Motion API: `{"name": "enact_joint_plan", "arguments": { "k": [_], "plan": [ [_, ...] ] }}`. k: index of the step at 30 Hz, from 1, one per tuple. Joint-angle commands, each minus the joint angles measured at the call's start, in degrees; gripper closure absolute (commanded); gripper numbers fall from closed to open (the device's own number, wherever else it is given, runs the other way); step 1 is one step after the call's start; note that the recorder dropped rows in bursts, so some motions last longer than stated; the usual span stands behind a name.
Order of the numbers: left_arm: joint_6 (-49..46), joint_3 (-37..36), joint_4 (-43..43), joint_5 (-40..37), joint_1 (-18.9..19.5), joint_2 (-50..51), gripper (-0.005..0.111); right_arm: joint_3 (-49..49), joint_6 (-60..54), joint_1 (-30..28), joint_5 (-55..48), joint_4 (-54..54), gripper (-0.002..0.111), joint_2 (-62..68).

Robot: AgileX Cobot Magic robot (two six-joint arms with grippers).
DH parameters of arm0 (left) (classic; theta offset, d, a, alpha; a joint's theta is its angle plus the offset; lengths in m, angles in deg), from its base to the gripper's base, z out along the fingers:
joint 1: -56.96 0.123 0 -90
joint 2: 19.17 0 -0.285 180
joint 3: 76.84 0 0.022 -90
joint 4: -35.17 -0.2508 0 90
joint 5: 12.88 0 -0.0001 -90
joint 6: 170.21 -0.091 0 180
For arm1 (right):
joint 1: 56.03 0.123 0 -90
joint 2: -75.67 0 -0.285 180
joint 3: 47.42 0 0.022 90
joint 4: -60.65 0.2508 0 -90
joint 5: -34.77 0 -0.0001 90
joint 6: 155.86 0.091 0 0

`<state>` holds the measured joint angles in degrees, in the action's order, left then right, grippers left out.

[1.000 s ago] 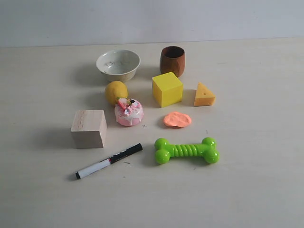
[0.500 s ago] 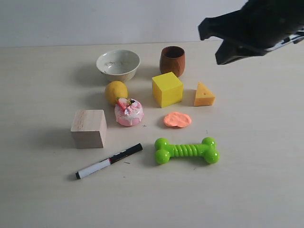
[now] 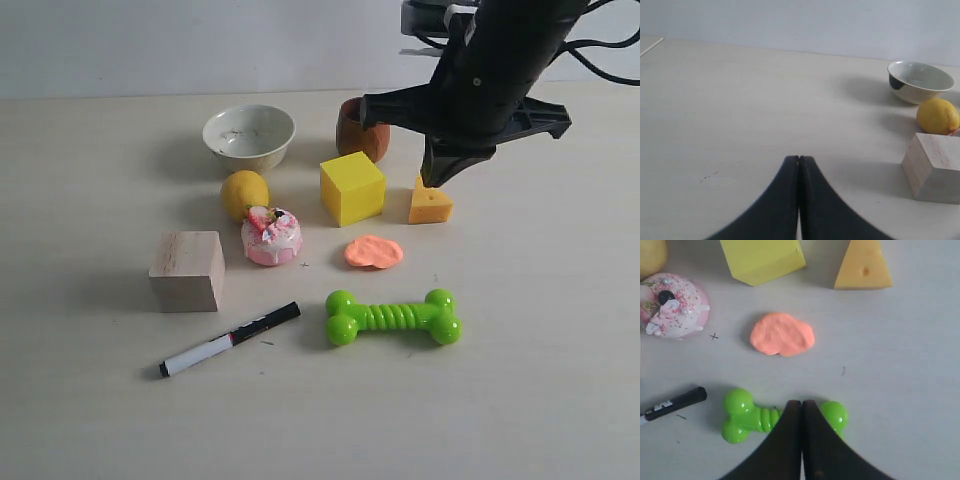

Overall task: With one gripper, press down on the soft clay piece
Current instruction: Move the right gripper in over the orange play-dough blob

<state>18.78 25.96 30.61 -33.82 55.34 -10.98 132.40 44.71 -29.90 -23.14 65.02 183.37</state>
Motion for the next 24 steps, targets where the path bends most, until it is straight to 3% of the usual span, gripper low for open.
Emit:
{"name": "enact_joint_plan", "arguments": {
  "k": [1, 7, 16, 24],
  "plan": [
    [0.1, 0.0, 0.4, 0.5, -0.3, -0.4, 0.107, 0.6, 0.2, 0.2, 3.6, 0.0, 0.108, 0.2],
    [0.1, 0.0, 0.4, 0.5, -0.3, -0.4, 0.107, 0.6, -3.2, 0.2, 16.9, -1.4, 0.108, 0.2],
    [0.1, 0.0, 0.4, 0.5, -0.3, -0.4, 0.107, 0.6, -2.4, 0.2, 16.3, 7.5, 0.108, 0.2],
    [0.1, 0.0, 0.4, 0.5, -0.3, -0.4, 0.107, 0.9, 1.7, 0.2, 13.7, 7.7, 0.108, 4.1]
  ]
}}
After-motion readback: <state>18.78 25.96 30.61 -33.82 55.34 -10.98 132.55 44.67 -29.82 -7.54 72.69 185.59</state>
